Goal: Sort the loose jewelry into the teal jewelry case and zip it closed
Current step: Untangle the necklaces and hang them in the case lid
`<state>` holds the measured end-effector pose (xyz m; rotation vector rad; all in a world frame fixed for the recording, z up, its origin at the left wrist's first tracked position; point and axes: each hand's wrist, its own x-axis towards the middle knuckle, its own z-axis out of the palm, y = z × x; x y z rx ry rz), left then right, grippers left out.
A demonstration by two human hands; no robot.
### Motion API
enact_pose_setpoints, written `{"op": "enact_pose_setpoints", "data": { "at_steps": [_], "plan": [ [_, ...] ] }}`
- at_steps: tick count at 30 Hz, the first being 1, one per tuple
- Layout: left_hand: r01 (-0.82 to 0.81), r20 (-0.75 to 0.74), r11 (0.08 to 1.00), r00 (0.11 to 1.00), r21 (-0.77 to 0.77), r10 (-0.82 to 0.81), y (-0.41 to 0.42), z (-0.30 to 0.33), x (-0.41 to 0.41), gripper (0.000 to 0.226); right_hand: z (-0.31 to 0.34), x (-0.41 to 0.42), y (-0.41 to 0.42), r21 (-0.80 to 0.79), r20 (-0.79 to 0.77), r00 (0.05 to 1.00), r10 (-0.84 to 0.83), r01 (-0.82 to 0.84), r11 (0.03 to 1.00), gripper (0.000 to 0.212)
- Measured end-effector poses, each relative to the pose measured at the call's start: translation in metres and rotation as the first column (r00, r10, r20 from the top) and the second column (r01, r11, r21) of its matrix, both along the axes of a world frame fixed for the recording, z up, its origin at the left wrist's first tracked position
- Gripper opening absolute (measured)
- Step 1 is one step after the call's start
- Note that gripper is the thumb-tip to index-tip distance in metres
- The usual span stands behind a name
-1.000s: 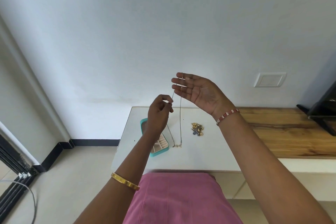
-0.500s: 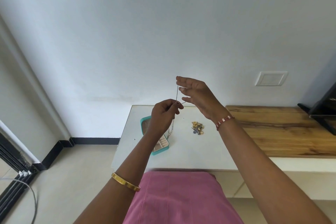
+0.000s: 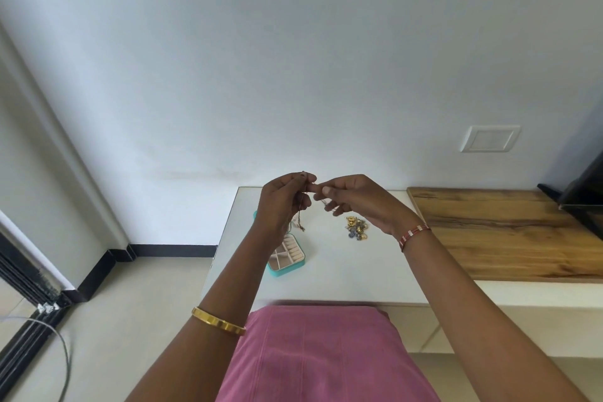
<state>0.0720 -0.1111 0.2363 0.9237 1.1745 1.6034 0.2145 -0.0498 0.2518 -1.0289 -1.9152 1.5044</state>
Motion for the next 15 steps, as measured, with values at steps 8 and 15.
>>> {"op": "enact_pose_setpoints", "data": {
  "at_steps": [8, 15],
  "plan": [
    [0.094, 0.033, 0.995, 0.995, -0.016, -0.093, 0.0003, 0.005, -0.0011, 0.023, -0.005, -0.0066, -0.0041, -0.021, -0.131, 0.991, 0.004, -0.007, 1.0, 0.018],
    [0.114, 0.063, 0.991, 0.992, -0.077, -0.109, -0.0001, -0.0008, -0.0059, 0.022, -0.0032, -0.0071, -0.004, -0.009, -0.113, 0.993, -0.025, 0.024, 1.0, 0.009]
  ]
}}
